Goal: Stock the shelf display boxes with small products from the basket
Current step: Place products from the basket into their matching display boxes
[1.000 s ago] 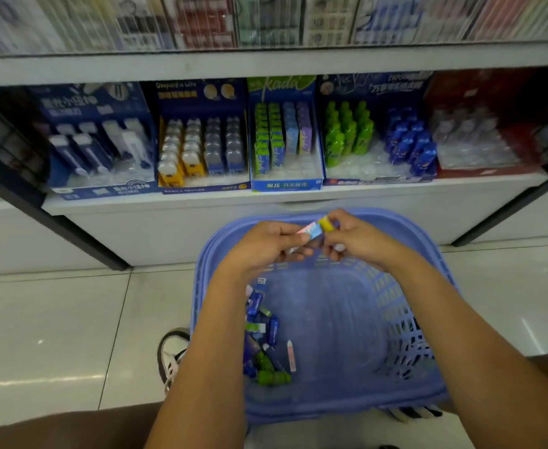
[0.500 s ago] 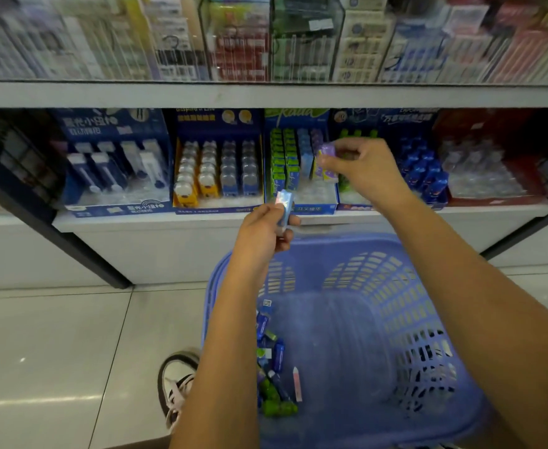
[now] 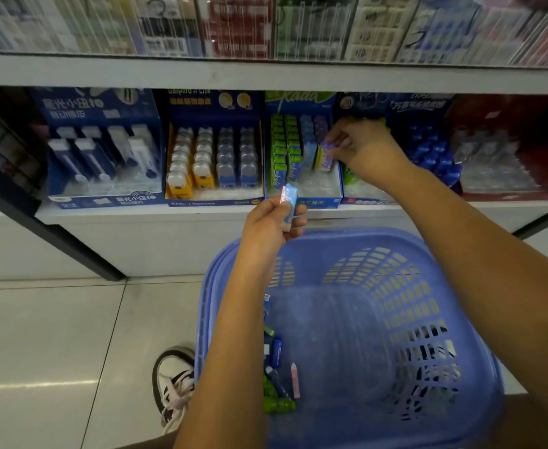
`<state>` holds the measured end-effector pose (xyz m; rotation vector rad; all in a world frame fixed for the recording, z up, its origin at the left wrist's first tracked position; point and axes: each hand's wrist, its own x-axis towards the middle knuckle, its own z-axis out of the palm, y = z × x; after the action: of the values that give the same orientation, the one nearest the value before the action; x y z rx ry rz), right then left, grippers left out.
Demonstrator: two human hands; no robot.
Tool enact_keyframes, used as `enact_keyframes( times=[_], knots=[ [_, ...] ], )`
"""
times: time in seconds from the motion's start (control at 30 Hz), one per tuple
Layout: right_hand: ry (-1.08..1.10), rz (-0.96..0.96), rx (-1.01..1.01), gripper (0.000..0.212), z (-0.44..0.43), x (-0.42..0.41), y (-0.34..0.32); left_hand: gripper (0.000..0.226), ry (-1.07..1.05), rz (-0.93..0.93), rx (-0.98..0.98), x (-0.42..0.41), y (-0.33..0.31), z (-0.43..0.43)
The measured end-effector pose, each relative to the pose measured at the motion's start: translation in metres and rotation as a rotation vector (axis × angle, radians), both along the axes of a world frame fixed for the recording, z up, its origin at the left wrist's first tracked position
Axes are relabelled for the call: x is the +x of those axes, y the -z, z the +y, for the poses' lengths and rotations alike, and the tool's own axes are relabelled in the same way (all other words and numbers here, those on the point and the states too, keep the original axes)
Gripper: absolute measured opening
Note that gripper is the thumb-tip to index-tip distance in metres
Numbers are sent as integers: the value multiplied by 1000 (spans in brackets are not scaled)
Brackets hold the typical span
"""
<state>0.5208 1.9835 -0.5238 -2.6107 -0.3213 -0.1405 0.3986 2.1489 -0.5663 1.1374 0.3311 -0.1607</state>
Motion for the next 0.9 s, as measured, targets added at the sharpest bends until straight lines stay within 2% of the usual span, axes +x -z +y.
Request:
enact_keyframes(
  times=[0.13, 0.3, 0.43, 0.47, 0.53, 0.6, 0.63, 0.8, 0.9],
  knots=[
    [19, 10, -5, 20, 0, -1, 5, 19, 2, -42, 13, 0, 2, -3],
    [-2, -95, -215, 24, 4, -4, 6, 12, 25, -96, 58, -2, 1, -5],
    [-9, -79, -304, 28, 8, -11, 1, 11, 7, -137, 180, -4, -2, -7],
    [1, -89, -244, 30, 8, -16, 0, 11, -13, -150, 200, -5, -4, -8],
    [16, -40, 21, 28, 10, -35, -3, 13, -68, -168, 233, -6, -5, -9],
    [-39, 88, 349, 15, 12, -59, -8, 13, -98, -199, 238, -6, -6, -10],
    [-81, 109, 432, 12, 14, -71, -10, 14, -93, -224, 237, -7, -8, -10],
    [-103, 81, 518, 20, 12, -101, -13, 17, -39, -348, 304, -12, -11, -12],
    [44, -31, 513, 16, 9, -87, -14, 35, 22, -382, 653, -12, -4, -13]
  ],
)
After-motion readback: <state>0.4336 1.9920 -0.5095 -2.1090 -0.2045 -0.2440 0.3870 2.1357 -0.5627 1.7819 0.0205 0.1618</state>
